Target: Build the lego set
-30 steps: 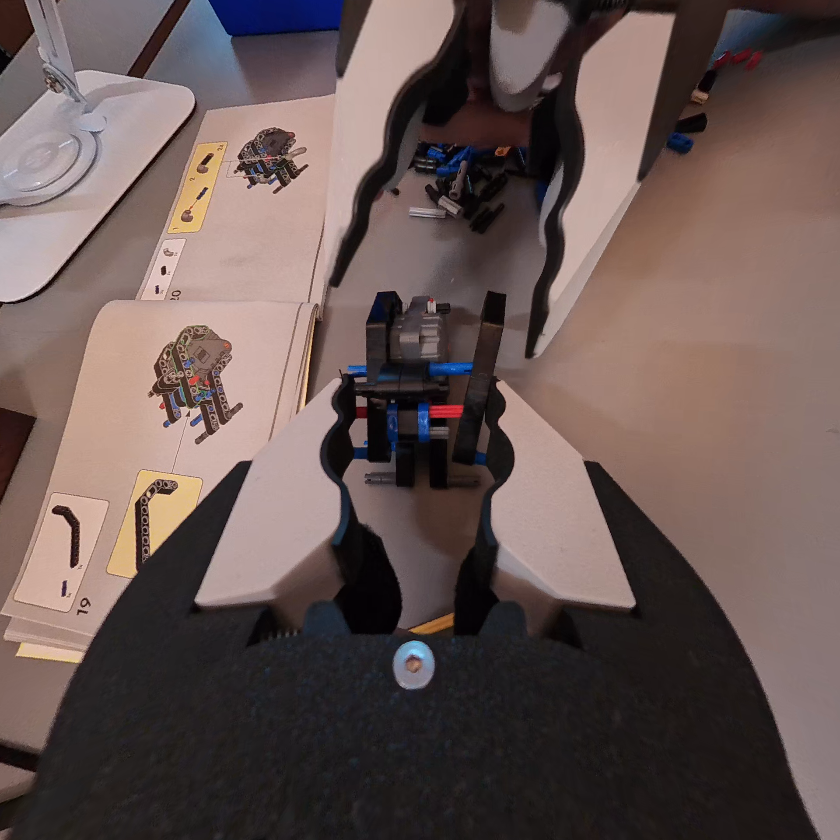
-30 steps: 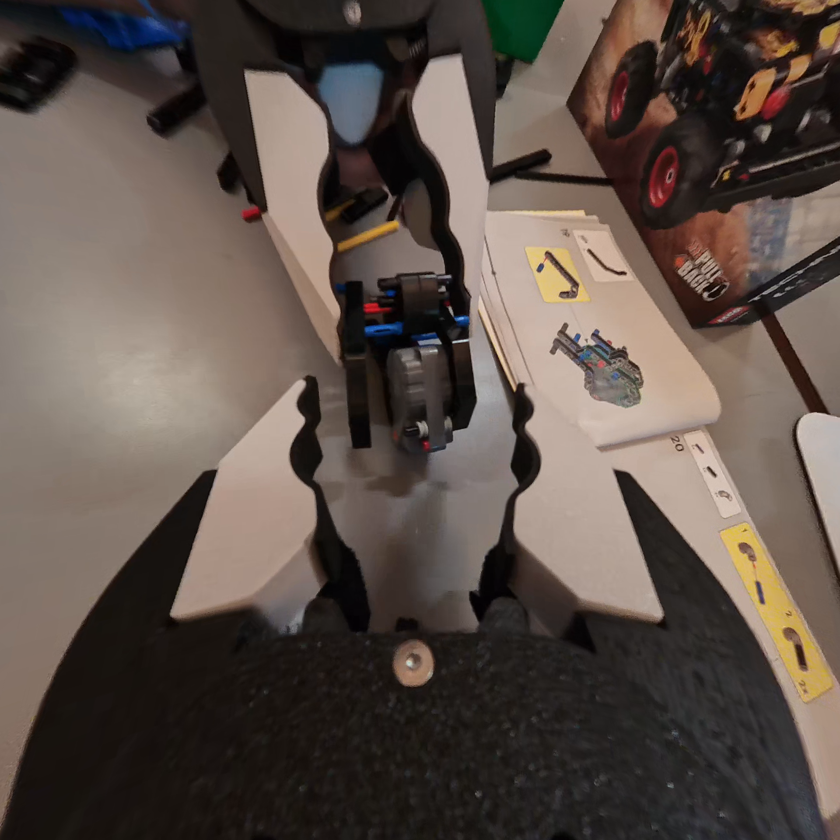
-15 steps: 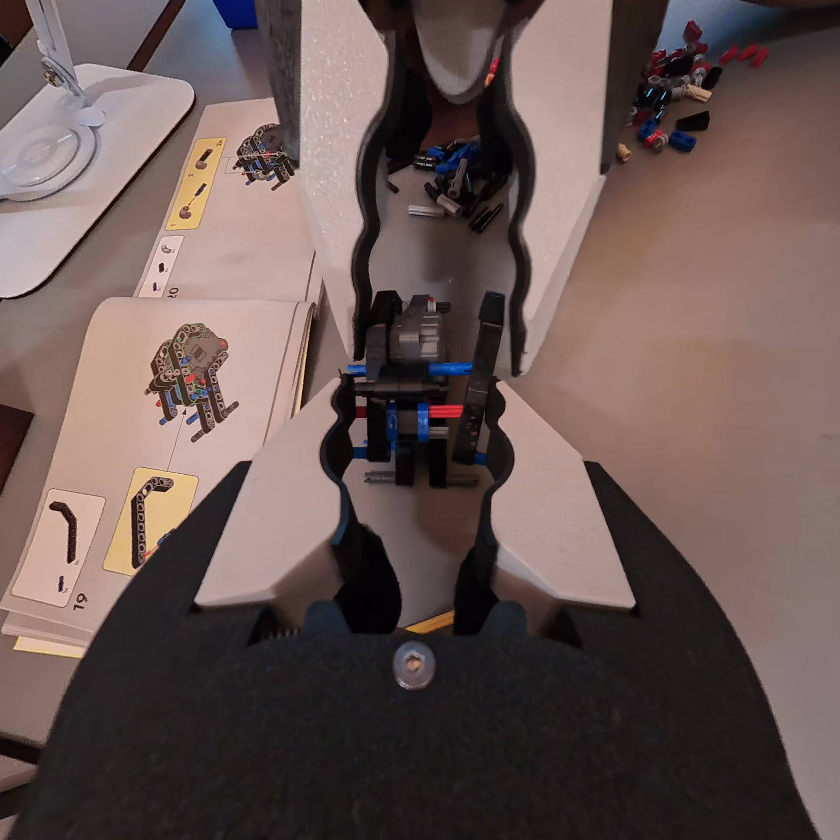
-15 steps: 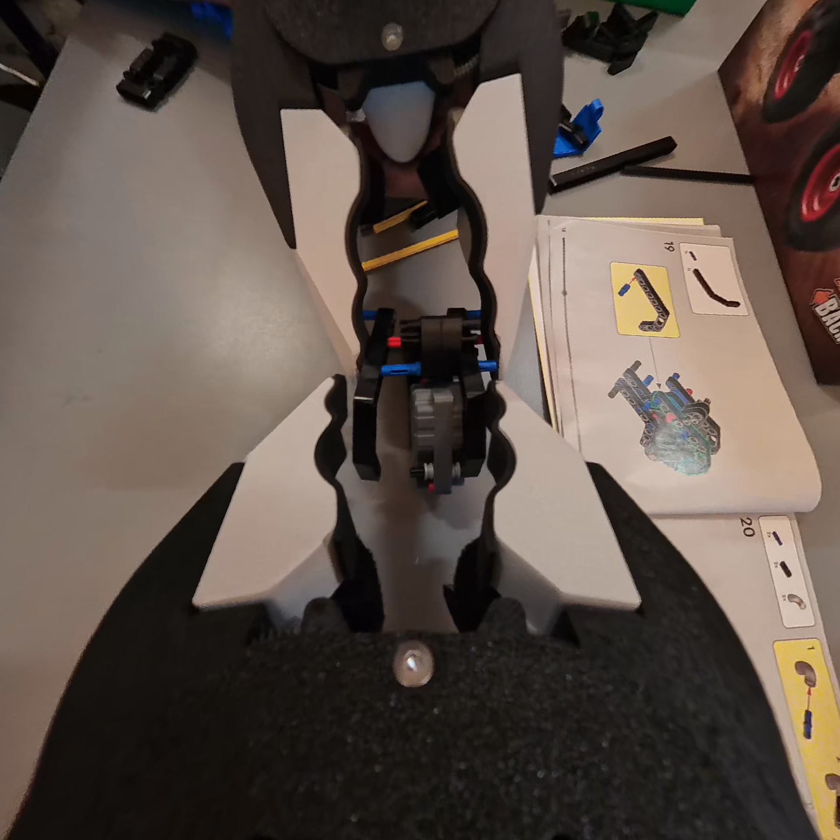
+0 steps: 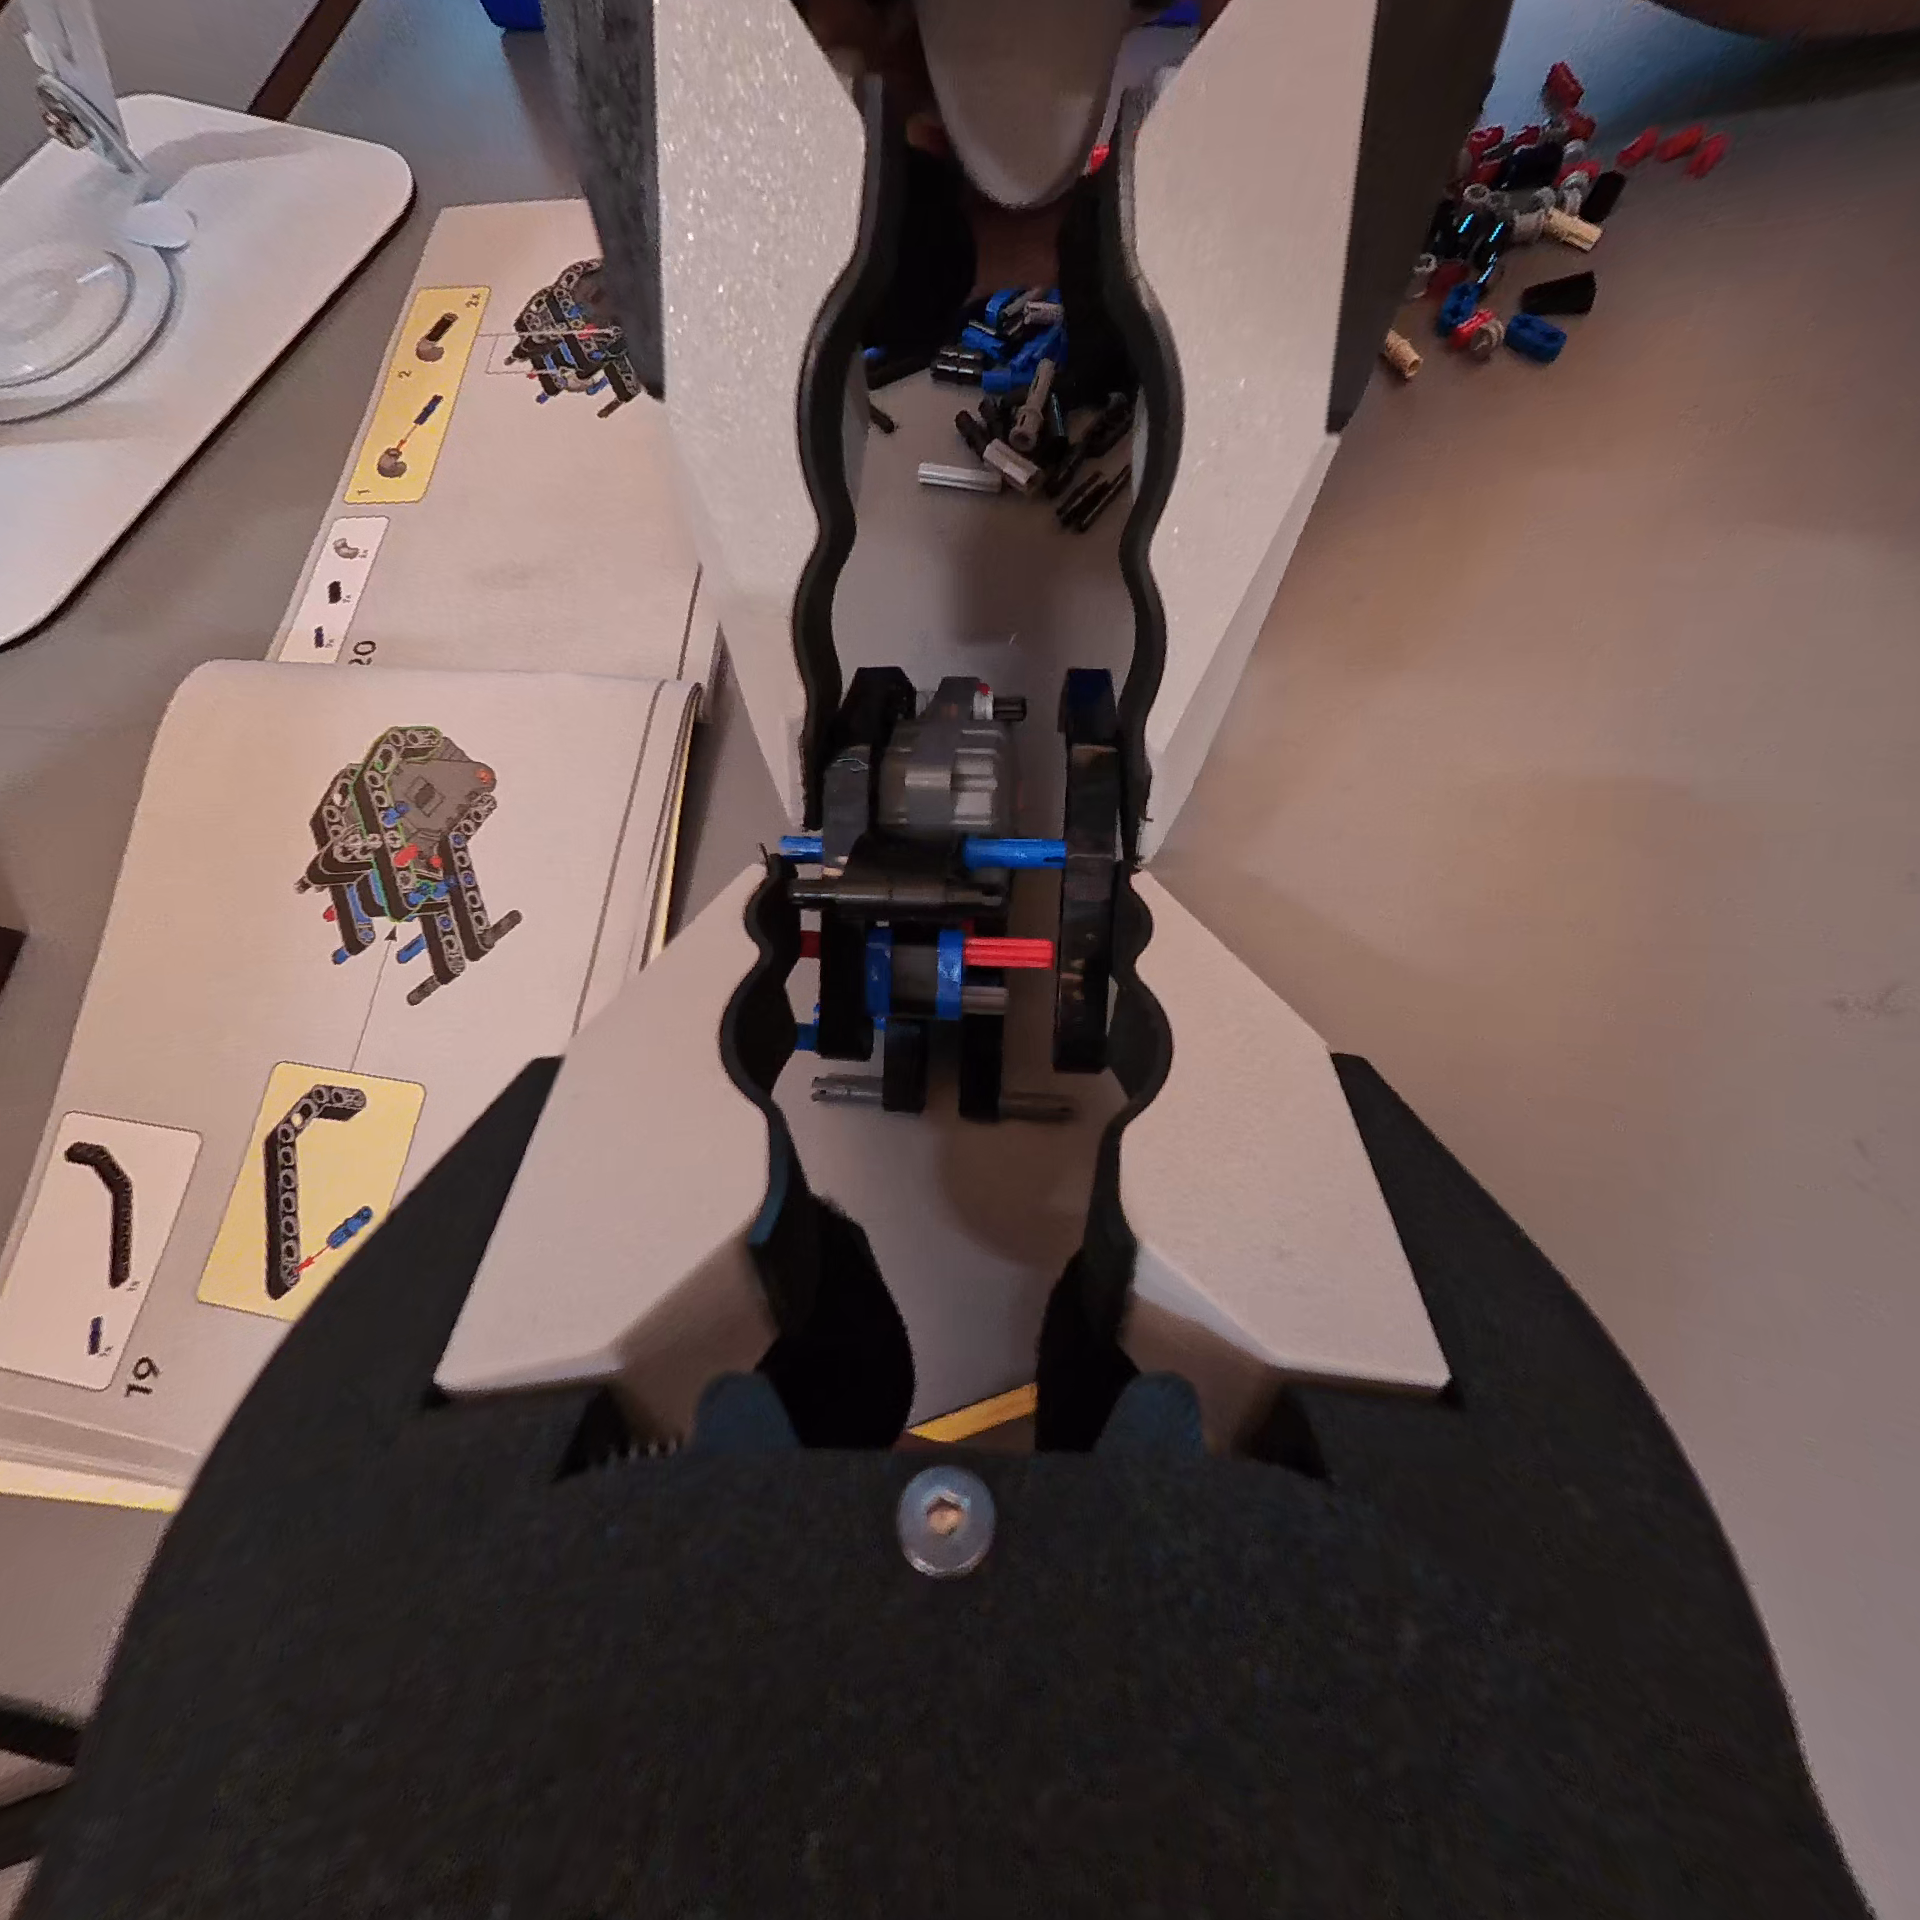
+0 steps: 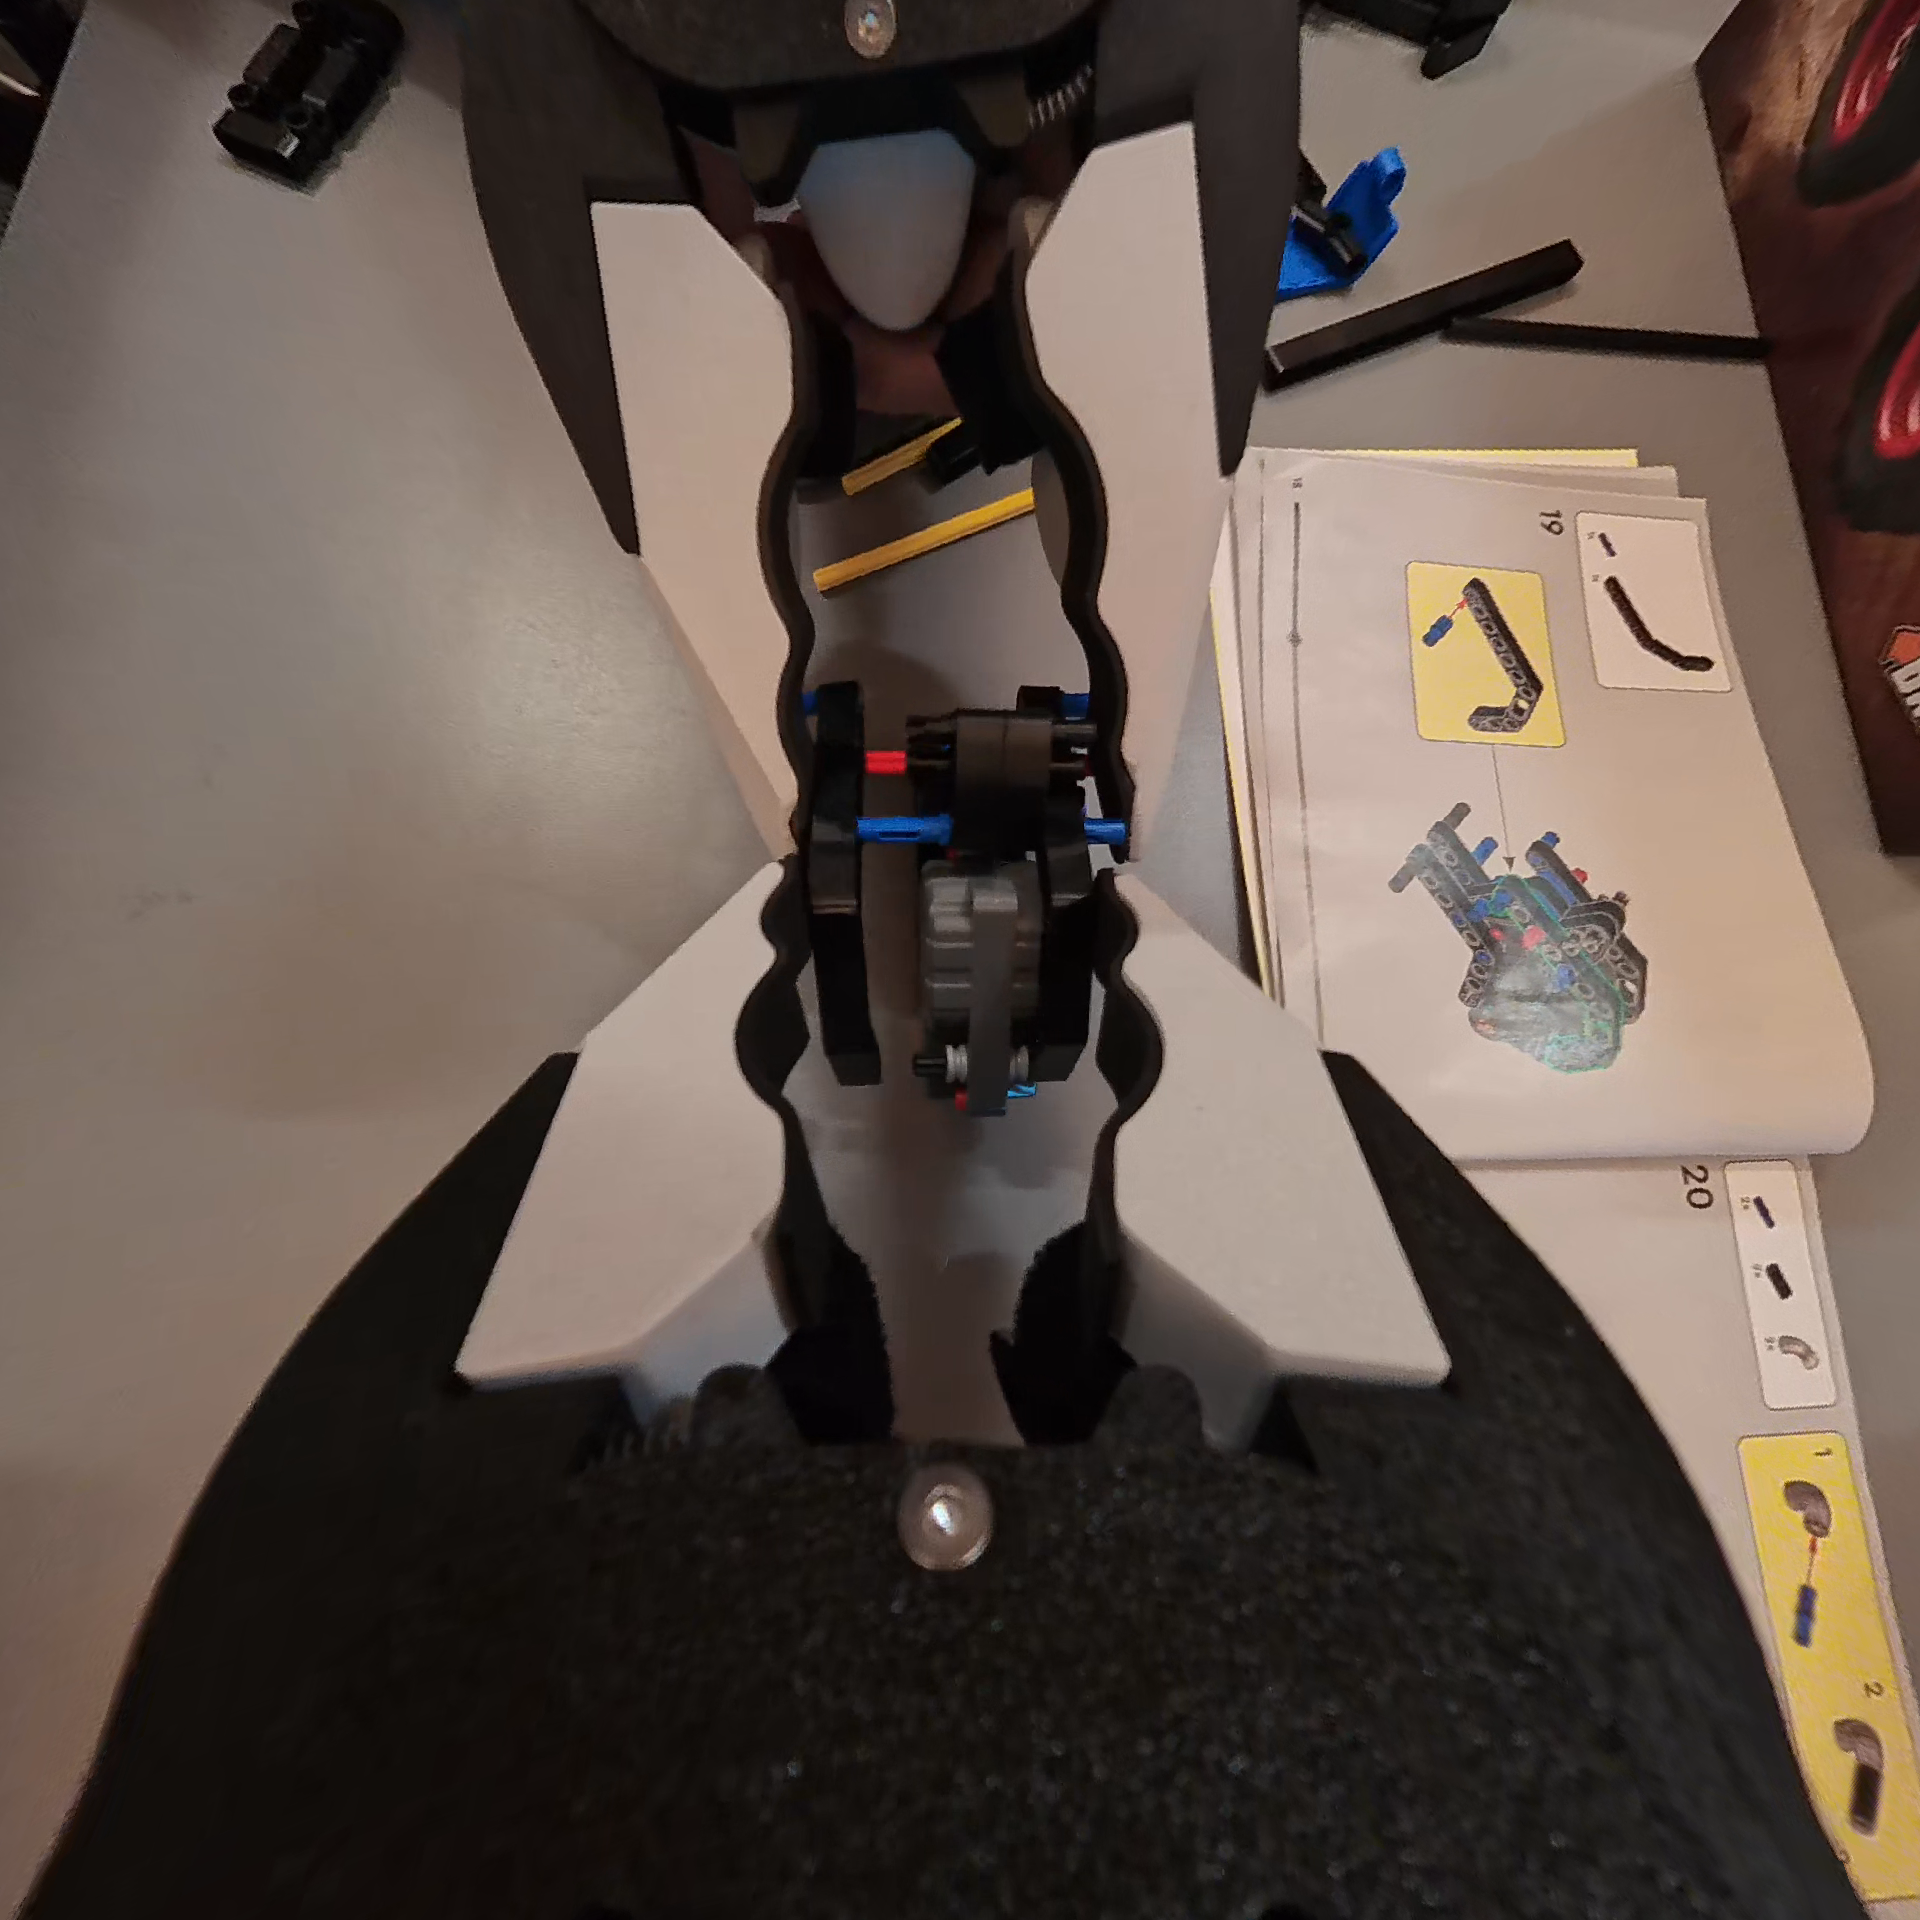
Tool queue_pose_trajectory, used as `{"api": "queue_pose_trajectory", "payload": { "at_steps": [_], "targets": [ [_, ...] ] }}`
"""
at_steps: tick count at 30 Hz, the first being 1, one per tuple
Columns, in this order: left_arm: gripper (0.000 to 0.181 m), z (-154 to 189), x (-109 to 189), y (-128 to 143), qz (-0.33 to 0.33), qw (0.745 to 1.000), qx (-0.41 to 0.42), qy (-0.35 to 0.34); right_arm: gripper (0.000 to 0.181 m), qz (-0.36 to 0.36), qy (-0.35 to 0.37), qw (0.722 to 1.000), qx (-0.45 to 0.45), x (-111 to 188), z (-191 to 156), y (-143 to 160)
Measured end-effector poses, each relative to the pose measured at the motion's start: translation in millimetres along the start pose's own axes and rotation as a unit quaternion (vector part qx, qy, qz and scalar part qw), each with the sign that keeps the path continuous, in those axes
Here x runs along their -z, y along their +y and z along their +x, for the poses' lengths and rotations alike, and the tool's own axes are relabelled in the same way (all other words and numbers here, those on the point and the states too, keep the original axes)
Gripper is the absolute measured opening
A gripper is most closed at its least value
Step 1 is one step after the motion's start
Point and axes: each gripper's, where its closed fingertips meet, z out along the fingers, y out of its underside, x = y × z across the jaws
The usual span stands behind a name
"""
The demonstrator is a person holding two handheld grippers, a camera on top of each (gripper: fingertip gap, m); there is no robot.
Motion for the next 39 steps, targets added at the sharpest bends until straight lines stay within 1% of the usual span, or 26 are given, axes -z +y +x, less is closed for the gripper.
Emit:
{"api": "queue_pose_trajectory", "payload": {
  "at_steps": [15, 23, 31, 34, 39],
  "targets": [
    [0.059, 4.9, 1.4, 0.1, 0.005, 1.0, -0.001, 0.014, 0.052, -0.001, -0.021, 1.0, -0.01, -1.1, -4.7, -0.9],
    [0.056, 4.5, 1.5, 0.4, 0.002, 1.0, 0.003, 0.015, 0.057, -0.024, -0.012, 1.0, -0.012, -2.6, -5.6, -0.8],
    [0.057, 5.3, 1.2, -0.1, 0.0, 1.0, 0.002, 0.014, 0.055, -0.029, -0.026, 0.999, -0.023, -1.9, -6.7, -0.8],
    [0.059, 7.3, 1.7, 0.7, -0.001, 1.0, -0.01, 0.015, 0.051, -0.029, -0.031, 0.999, -0.025, -2.0, -7.6, -1.3],
    [0.059, 7.7, 3.4, 2.0, -0.007, 1.0, -0.017, 0.015, 0.05, -0.03, -0.033, 0.999, -0.023, -2.8, -7.8, -2.4]
  ]
}}
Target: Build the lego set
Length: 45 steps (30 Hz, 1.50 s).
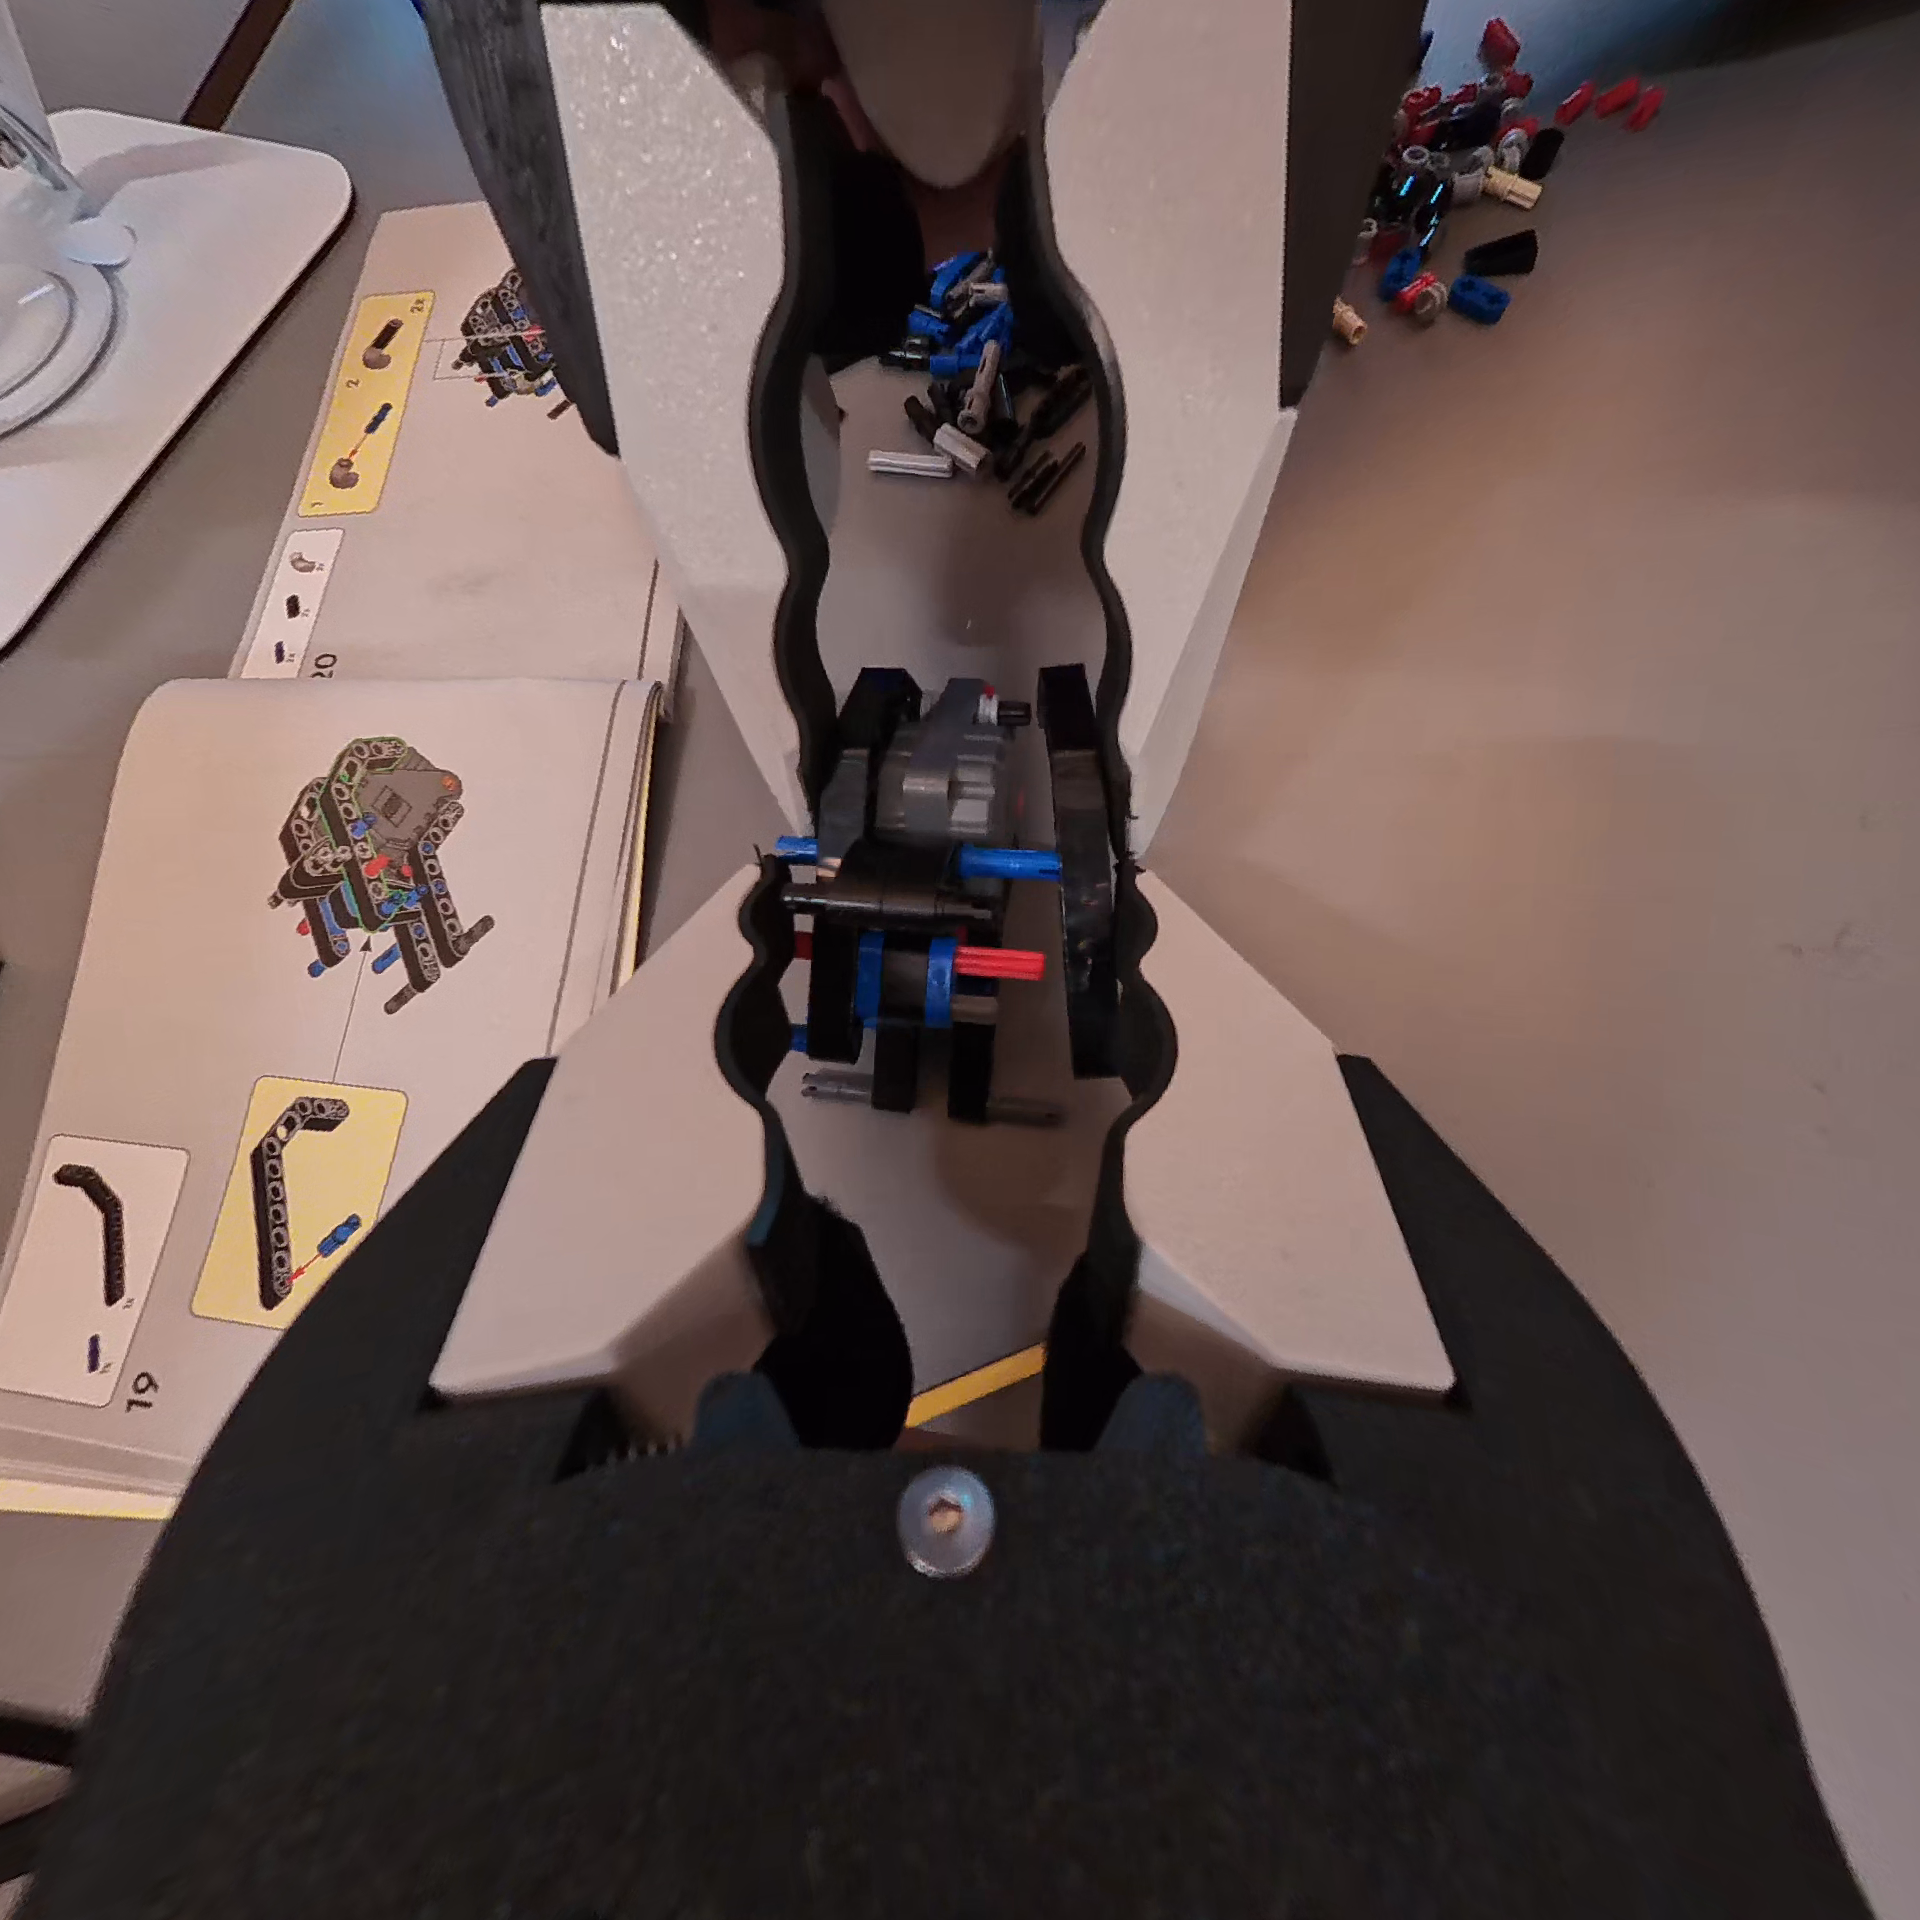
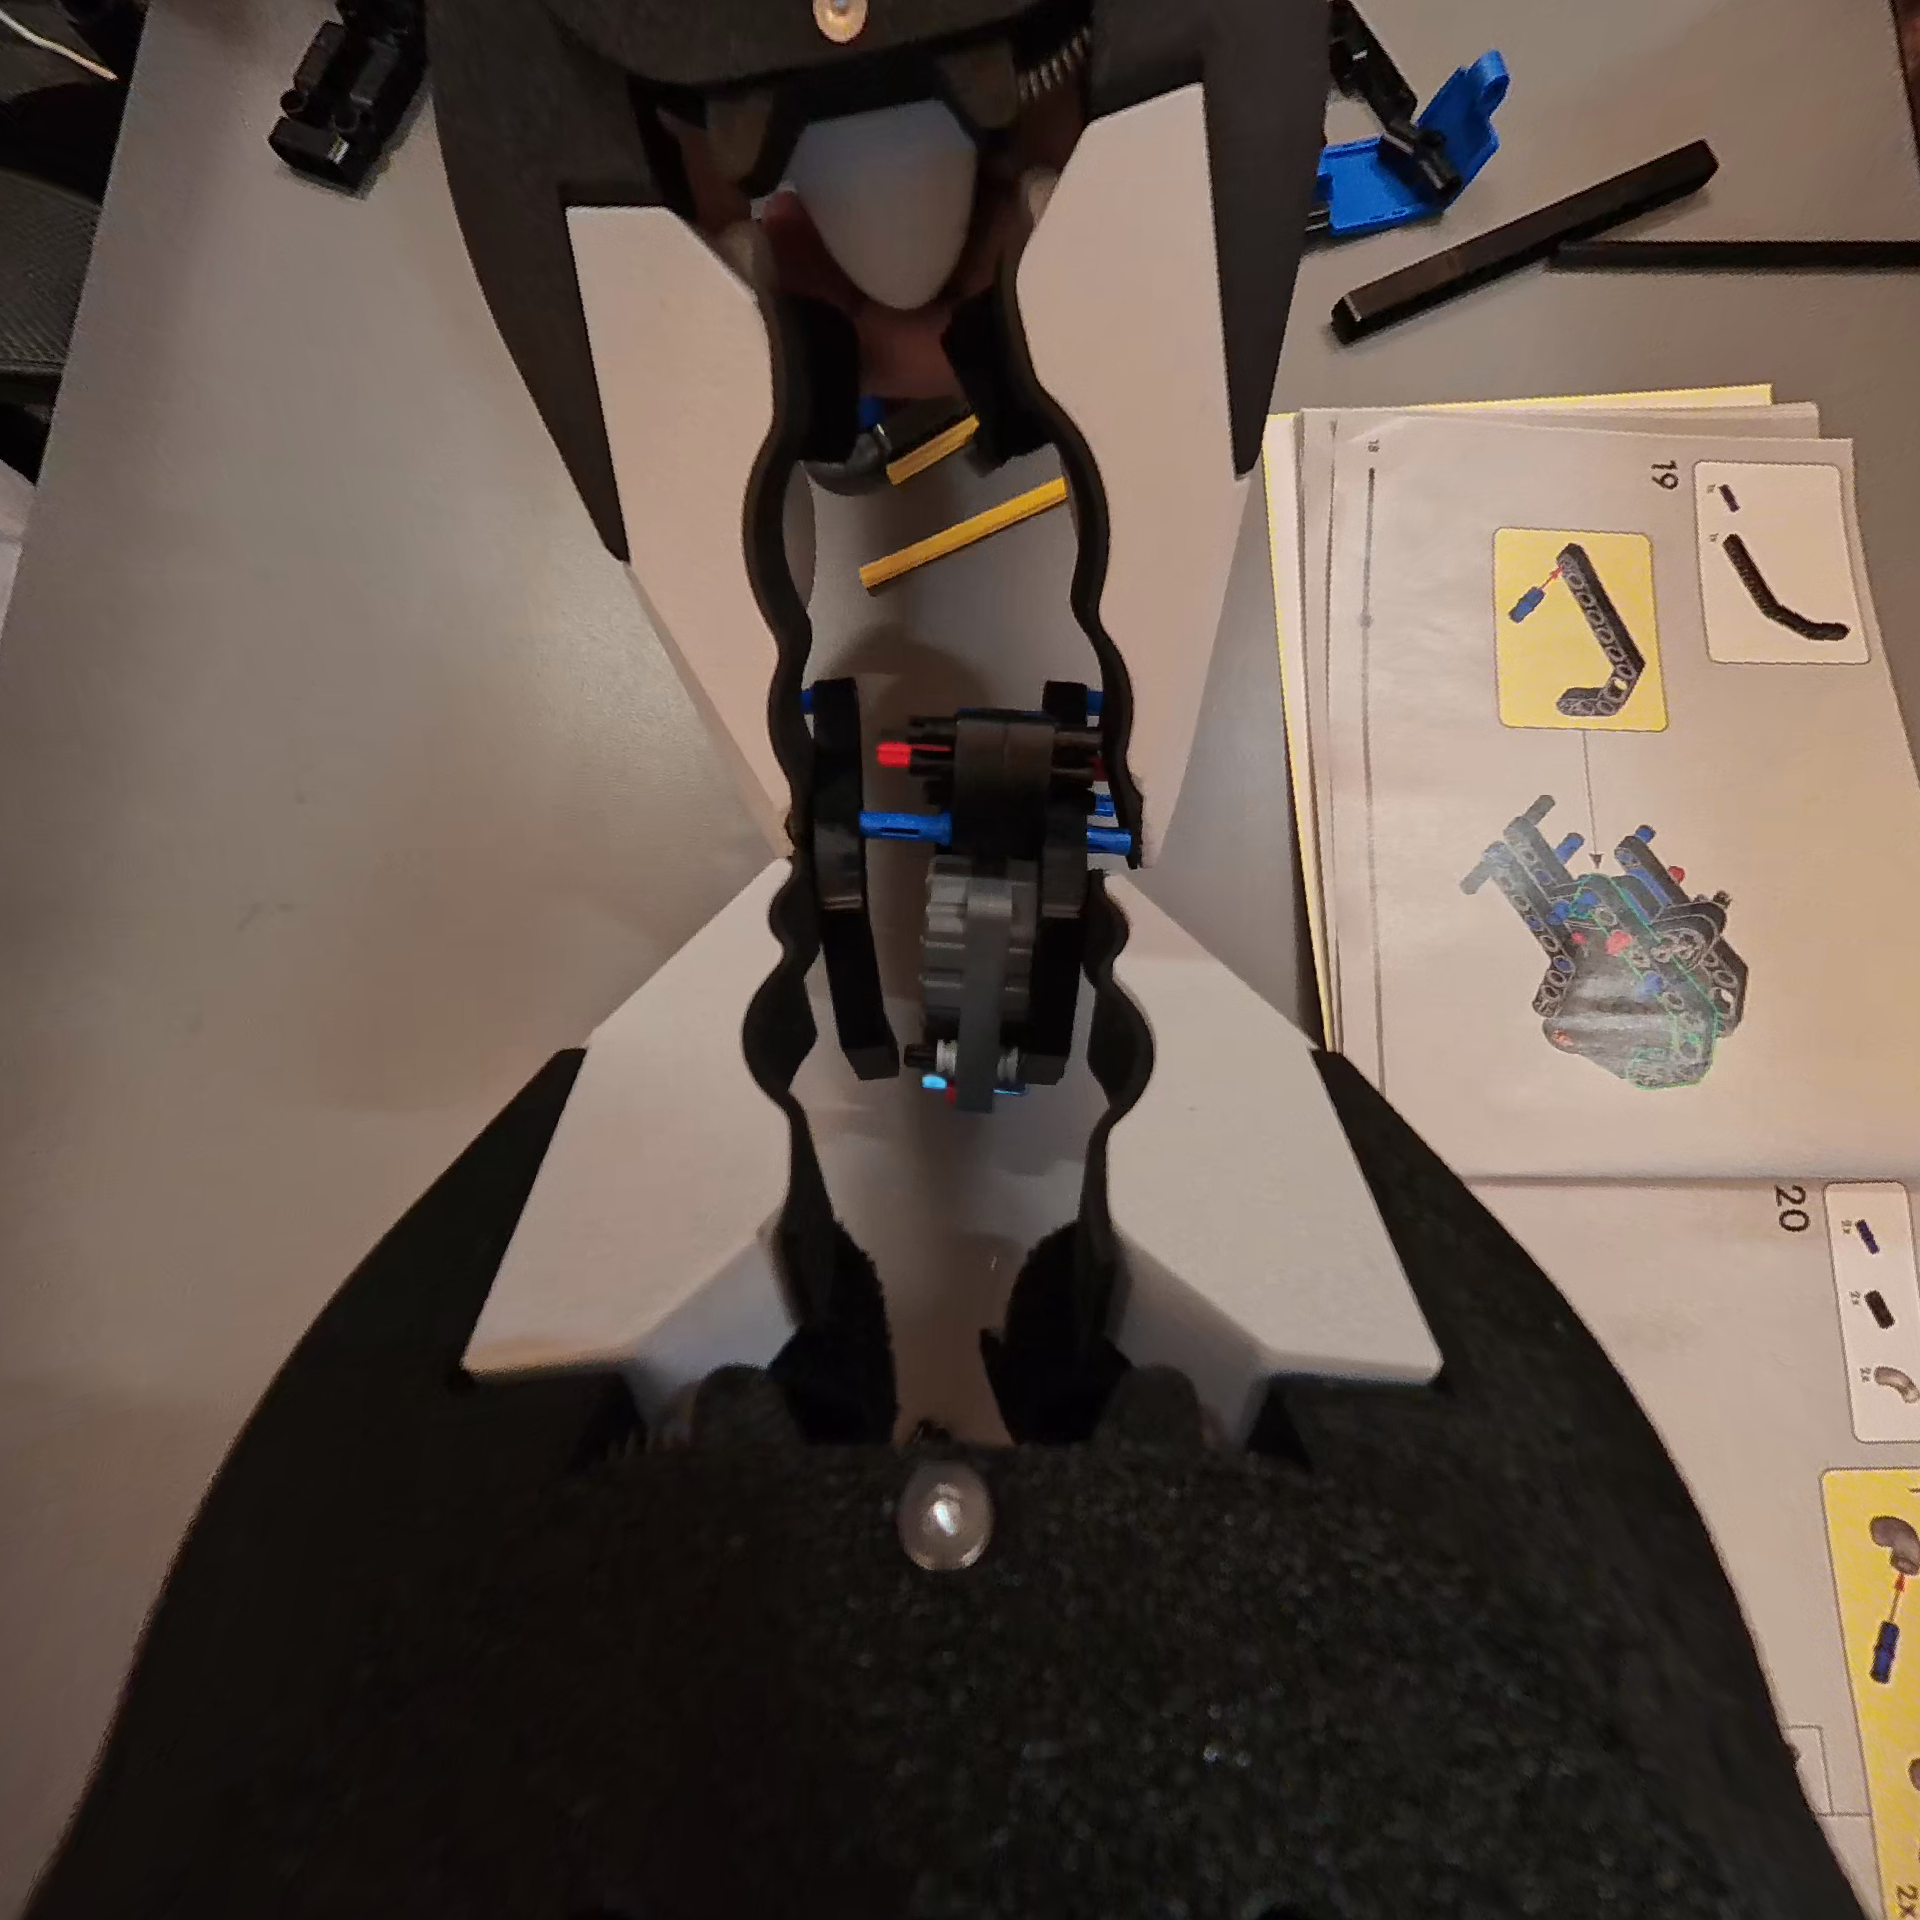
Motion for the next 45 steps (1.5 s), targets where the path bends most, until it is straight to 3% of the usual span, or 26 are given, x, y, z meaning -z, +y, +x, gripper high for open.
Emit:
{"api": "queue_pose_trajectory", "payload": {
  "at_steps": [8, 22, 45],
  "targets": [
    [0.056, 0, 2, 2, -0.001, 1.0, 0.006, 0.013, 0.056, 0.0, -0.006, 1.0, -0.005, -2, -3, -2],
    [0.055, 1, -1, 1, -0.015, 1.0, -0.008, 0.002, 0.051, -0.025, 0.002, 1.0, -0.011, -1, -2, 1],
    [0.074, -11, 15, 1, -0.003, 0.999, 0.007, -0.034, 0.037, 0.008, 0.011, 1.0, -0.014, -2, 8, -1]
  ]
}}
